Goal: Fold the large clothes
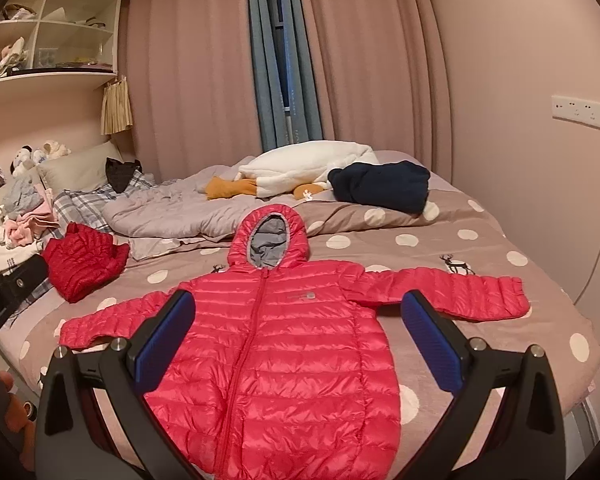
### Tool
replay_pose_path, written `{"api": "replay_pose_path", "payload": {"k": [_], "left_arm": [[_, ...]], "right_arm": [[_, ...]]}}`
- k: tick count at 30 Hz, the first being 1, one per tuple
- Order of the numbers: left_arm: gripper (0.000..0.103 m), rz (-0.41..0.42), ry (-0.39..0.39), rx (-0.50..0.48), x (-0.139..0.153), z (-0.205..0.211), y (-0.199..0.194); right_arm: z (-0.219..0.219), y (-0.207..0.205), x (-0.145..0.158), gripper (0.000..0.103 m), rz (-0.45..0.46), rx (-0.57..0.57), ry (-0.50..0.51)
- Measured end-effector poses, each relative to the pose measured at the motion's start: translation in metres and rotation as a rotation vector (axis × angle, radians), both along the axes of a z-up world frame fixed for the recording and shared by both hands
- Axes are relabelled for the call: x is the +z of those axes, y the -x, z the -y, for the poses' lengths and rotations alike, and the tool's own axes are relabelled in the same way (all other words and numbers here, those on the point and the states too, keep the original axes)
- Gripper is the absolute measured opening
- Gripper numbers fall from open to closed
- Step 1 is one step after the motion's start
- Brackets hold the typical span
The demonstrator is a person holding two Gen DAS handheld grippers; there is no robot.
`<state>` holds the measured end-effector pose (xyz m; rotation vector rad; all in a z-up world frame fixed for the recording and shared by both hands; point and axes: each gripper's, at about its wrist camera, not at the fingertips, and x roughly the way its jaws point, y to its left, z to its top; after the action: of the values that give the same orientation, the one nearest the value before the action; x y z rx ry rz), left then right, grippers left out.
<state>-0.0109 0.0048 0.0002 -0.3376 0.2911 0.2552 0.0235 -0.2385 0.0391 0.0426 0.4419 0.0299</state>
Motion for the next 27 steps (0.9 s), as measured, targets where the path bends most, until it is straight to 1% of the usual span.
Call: {"api": "replay_pose_path", "payload": {"k": [3, 6, 11, 20, 24, 27], "left_arm": [[0.103, -0.016, -0.017, -0.012, -0.001, 0.004, -0.004], [0.103, -0.047, -0.055, -0.033, -0.004, 0.010, -0.009], [0.103, -0.063, -0.095, -0.035, -0.006, 0.016, -0.010], [0.103, -0.078, -0.102, -0.020, -0.006, 0.013, -0.015], [0.103, -0.096, -0.099, 0.025, -0.009, 0.007, -0.020], [0.103, -0.114, -0.080, 0.035, -0.010, 0.000, -0.023]], "right_arm": [[0.001, -0.001, -0.002, 0.103, -0.009, -0.010, 0.002], [0.004, -0.002, -0.003, 0.103, -0.012, -0.015, -0.006], [0.008, -0.004, -0.003, 0.103, -0.014, -0.018, -0.036], [0.007, -0.009, -0.003, 0.103, -0.018, -0.004, -0.058], [0.007, -0.014, -0.006, 0.103, -0.034, -0.012, -0.056], [0.008, -0.016, -0.007, 0.103, -0.041, -0.016, -0.057]]}}
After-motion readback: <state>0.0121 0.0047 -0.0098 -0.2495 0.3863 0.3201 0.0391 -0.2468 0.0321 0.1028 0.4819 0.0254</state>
